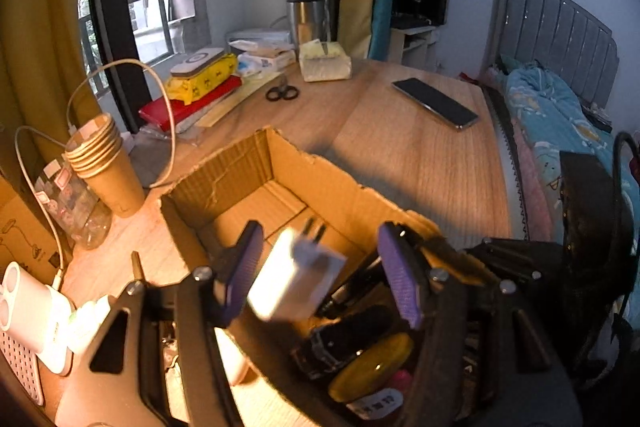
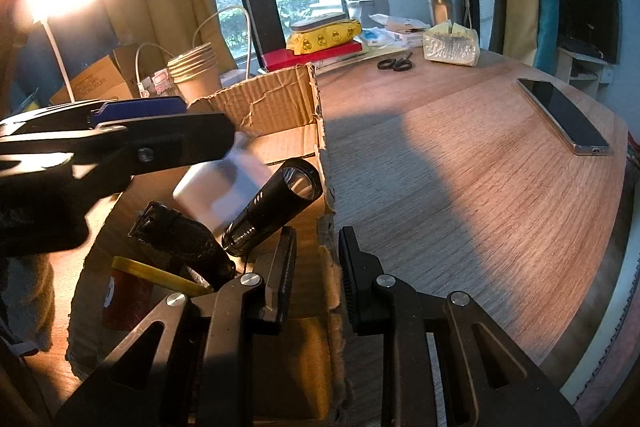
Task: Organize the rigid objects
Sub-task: 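Carry the charger into the box and open the left gripper, then withdraw the left gripper from the box back over the desk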
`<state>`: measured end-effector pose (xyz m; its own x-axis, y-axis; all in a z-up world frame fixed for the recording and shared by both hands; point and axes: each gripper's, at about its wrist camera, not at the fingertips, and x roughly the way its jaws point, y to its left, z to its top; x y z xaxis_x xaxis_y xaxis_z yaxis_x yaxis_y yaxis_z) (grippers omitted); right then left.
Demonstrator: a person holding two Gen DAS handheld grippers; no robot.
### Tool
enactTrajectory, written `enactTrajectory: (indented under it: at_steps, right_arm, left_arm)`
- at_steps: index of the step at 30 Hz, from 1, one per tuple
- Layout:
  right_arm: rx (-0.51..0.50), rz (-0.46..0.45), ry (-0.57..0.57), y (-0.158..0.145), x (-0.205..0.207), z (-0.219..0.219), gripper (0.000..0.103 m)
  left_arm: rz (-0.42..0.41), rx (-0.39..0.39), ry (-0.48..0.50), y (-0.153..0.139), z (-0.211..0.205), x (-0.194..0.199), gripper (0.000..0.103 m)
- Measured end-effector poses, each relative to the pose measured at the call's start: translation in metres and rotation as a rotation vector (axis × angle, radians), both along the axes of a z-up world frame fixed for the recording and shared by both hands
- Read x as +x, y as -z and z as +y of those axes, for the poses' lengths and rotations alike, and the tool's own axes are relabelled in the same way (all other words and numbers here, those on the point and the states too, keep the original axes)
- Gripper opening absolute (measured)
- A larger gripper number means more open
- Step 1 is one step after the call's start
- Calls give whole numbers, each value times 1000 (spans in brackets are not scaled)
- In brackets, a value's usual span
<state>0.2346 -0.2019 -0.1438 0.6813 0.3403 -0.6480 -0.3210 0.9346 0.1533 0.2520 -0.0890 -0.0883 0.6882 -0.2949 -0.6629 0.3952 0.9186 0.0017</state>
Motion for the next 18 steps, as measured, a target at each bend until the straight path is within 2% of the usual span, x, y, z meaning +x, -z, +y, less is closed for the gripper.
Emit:
enactTrajectory:
  at_steps: [3,6,18]
  right_arm:
    - [2,-1,-2,0,0,1,23]
    - [2,-1,-2,0,-1,0,23]
    - [3,-2,-2,1,-1,1,23]
  left_arm:
    - [-6,-1,-8,-4,5,-5,64]
    - [-15,-13,-17,-9,12,-13,70]
    - [-30,-11,-47,-17,30,-39,74]
